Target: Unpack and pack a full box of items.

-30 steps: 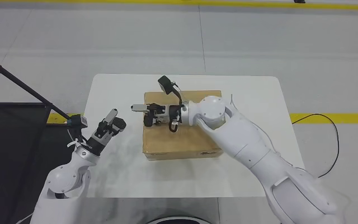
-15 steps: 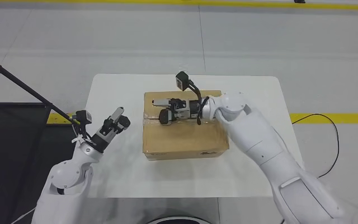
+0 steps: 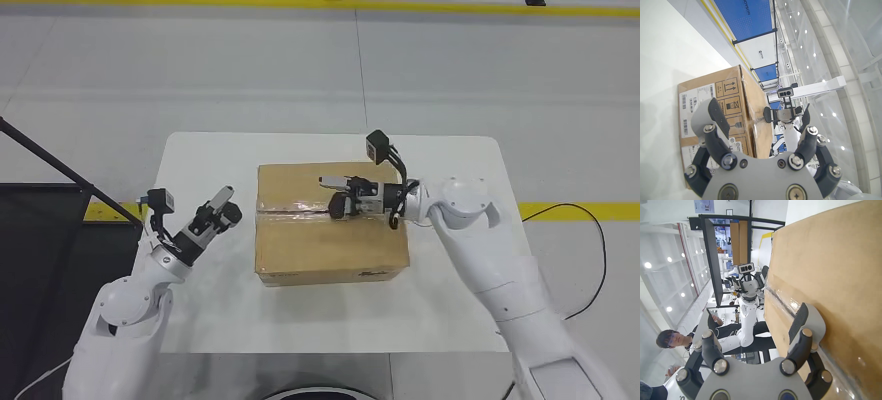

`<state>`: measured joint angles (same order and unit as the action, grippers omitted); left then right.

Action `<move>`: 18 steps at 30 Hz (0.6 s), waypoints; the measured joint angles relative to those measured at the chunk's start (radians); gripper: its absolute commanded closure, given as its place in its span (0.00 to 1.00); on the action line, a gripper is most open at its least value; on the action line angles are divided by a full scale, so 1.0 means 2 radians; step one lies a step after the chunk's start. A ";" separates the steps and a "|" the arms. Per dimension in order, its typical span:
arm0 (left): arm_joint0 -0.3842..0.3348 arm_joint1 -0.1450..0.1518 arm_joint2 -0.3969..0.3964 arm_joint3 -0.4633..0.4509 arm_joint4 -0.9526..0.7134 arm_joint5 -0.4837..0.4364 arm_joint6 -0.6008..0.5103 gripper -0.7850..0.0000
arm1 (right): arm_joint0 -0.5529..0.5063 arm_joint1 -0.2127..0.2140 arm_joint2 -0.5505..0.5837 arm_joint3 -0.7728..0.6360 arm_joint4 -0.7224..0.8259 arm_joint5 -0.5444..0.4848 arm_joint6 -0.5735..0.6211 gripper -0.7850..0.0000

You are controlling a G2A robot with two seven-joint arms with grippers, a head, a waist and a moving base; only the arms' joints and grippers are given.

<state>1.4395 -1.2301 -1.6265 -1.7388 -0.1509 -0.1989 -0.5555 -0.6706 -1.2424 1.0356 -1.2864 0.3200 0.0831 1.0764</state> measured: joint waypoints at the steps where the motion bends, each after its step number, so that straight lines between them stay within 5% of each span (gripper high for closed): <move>1: -0.001 0.000 0.001 0.001 0.000 0.000 0.000 0.00 | -0.008 0.004 0.010 -0.010 -0.003 0.004 0.000 0.00; 18: -0.007 0.003 0.012 0.000 0.004 0.001 0.006 0.00 | -0.103 0.044 0.150 -0.072 -0.026 0.040 -0.011 0.00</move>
<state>1.4253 -1.2231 -1.6016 -1.7392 -0.1430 -0.1976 -0.5440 -0.8763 -1.1541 1.3357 -1.4312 0.2685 0.1625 1.0541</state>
